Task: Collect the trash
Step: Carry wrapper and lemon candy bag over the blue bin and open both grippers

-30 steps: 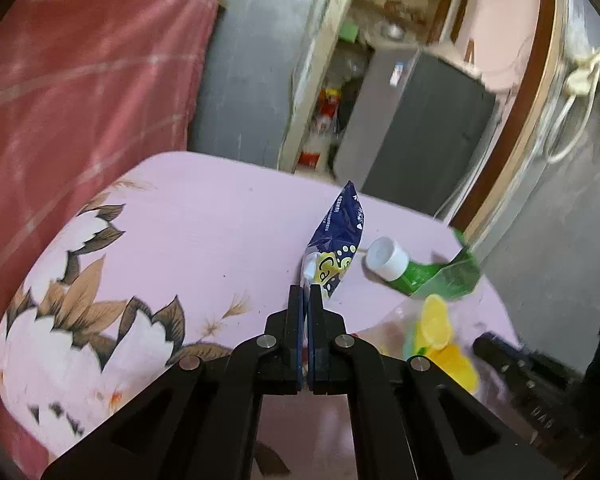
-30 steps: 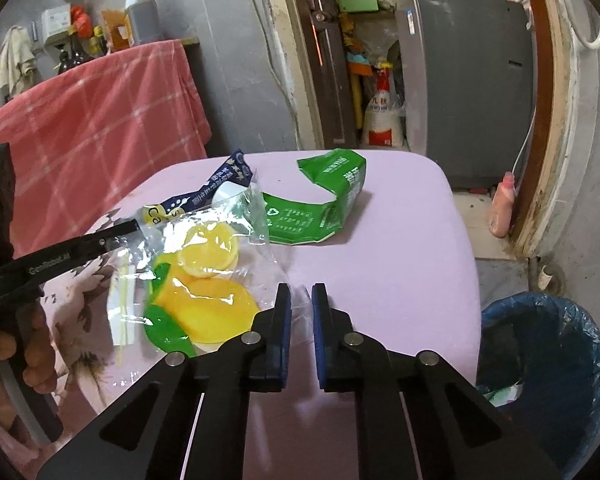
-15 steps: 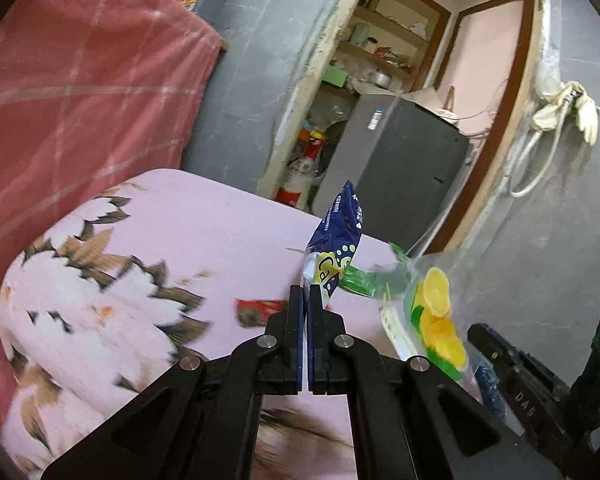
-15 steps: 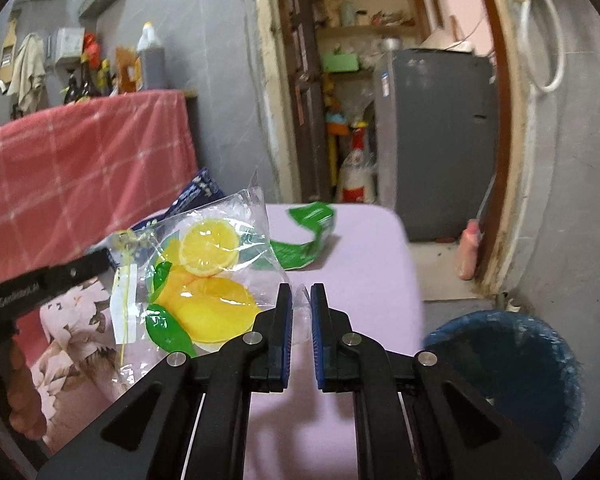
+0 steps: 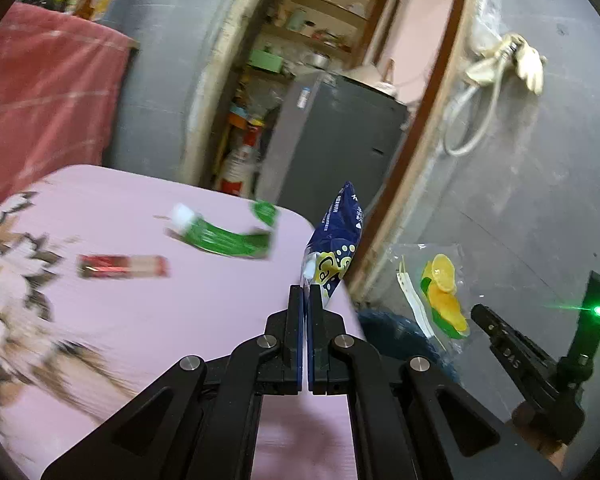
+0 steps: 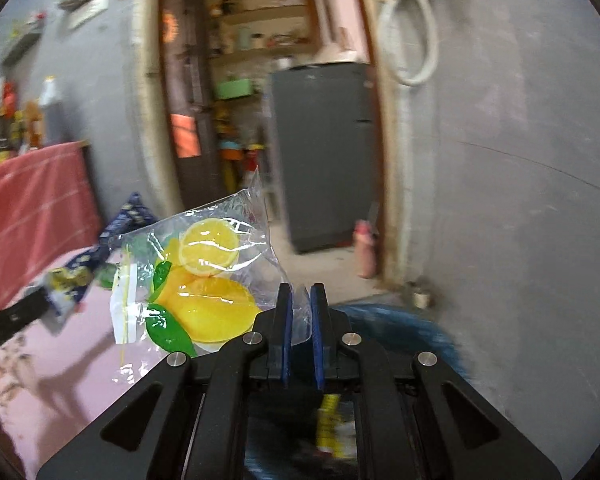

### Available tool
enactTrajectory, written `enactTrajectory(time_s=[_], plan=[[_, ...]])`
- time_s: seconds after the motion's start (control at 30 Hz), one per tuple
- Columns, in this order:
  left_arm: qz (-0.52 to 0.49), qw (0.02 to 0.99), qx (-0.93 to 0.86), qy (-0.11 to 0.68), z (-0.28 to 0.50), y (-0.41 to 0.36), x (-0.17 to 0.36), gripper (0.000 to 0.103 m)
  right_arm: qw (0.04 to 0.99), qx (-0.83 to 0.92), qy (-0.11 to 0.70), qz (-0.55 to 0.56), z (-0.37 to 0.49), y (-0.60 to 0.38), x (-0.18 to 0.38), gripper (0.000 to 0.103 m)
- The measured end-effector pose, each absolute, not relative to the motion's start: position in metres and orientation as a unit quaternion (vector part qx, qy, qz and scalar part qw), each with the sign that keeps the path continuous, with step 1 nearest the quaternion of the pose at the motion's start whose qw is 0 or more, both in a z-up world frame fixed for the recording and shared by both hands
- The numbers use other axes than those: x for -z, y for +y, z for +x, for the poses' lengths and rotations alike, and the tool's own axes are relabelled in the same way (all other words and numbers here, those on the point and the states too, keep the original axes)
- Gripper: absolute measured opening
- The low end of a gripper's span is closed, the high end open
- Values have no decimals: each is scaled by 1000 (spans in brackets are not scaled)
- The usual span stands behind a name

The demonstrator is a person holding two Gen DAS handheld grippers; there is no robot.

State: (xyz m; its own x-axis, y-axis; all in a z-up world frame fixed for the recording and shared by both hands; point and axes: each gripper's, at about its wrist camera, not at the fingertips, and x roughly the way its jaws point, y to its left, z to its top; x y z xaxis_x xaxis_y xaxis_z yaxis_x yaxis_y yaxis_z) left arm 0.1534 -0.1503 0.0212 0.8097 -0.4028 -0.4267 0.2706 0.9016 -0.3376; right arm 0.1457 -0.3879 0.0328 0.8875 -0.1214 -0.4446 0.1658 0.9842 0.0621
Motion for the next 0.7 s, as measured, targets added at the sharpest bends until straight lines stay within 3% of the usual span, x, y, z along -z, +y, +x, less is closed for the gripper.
enactTrajectory(time_s=[0.7], plan=[[-54, 915, 220, 333, 158, -278, 37, 0, 927, 190, 316, 62, 119, -478, 18, 7]])
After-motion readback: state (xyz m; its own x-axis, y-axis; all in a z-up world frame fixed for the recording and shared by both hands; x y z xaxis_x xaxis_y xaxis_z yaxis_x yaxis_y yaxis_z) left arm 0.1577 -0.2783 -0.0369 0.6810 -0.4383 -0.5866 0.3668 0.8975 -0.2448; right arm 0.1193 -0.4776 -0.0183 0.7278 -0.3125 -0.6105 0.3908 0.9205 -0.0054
